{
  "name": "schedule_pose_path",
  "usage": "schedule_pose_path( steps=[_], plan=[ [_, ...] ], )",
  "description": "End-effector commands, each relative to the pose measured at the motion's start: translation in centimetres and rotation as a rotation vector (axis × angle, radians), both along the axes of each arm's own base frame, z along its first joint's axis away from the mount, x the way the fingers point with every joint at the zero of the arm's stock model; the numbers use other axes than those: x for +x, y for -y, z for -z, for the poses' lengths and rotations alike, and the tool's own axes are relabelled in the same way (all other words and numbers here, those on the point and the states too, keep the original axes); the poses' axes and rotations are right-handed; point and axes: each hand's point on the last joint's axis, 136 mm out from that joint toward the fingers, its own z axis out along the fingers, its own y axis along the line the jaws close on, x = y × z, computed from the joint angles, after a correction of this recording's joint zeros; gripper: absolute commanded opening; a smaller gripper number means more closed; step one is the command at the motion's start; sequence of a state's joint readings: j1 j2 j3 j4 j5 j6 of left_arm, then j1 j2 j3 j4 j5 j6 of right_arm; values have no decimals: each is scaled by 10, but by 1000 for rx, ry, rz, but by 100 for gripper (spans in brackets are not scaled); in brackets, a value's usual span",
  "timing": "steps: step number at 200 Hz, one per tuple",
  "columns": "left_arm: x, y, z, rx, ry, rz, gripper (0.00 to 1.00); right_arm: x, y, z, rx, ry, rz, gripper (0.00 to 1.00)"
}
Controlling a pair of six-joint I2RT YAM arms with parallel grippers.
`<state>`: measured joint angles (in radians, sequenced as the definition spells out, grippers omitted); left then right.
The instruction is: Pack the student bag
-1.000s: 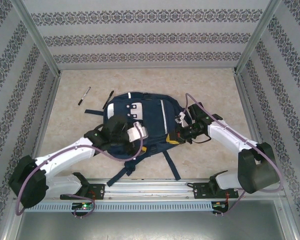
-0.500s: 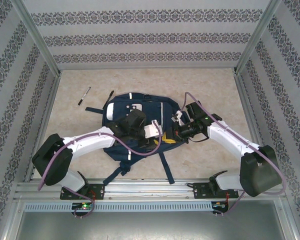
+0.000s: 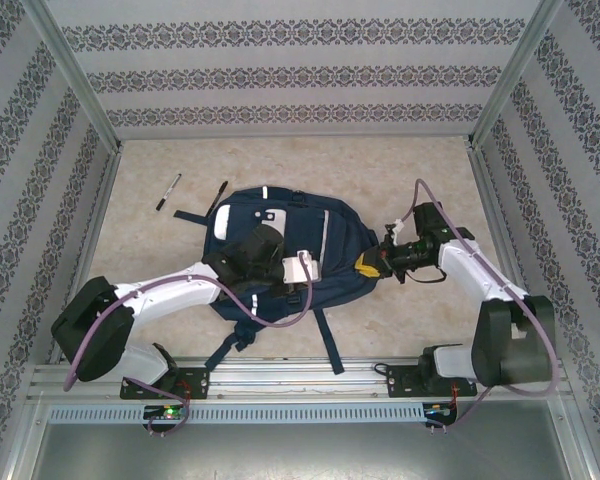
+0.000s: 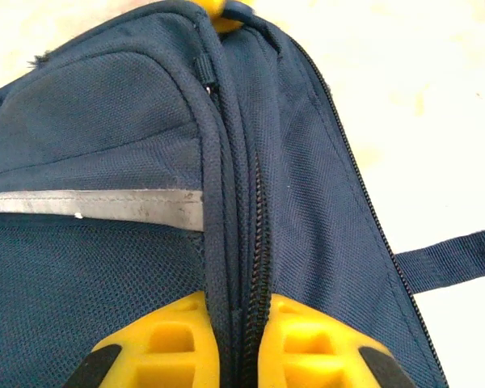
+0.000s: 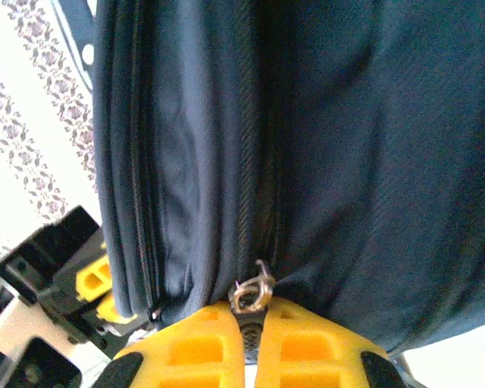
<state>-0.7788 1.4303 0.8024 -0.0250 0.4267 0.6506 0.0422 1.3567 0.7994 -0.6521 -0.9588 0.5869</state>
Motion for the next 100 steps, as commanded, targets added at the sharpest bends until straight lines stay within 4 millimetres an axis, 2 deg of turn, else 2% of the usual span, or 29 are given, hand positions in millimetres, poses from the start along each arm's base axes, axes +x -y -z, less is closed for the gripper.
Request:
schedule_pose_path(
  steps=[1,27,54,81,100],
  plan=[
    [-51,-10,12,21,-37,229,0,36,35,22,-146,39,97,0],
    [-66,-18,17,47,-2,331,0,47,35,19,-128,48,119,0],
    [-71,-19,9,12,-2,401,0,41,48,10,-200,88,139,0],
    [-63,-9,0,-41,32,450,0,29,70,-3,-264,127,213,0],
    [-53,0,-5,-64,59,465,0,16,73,-12,-287,152,206,0]
  ],
)
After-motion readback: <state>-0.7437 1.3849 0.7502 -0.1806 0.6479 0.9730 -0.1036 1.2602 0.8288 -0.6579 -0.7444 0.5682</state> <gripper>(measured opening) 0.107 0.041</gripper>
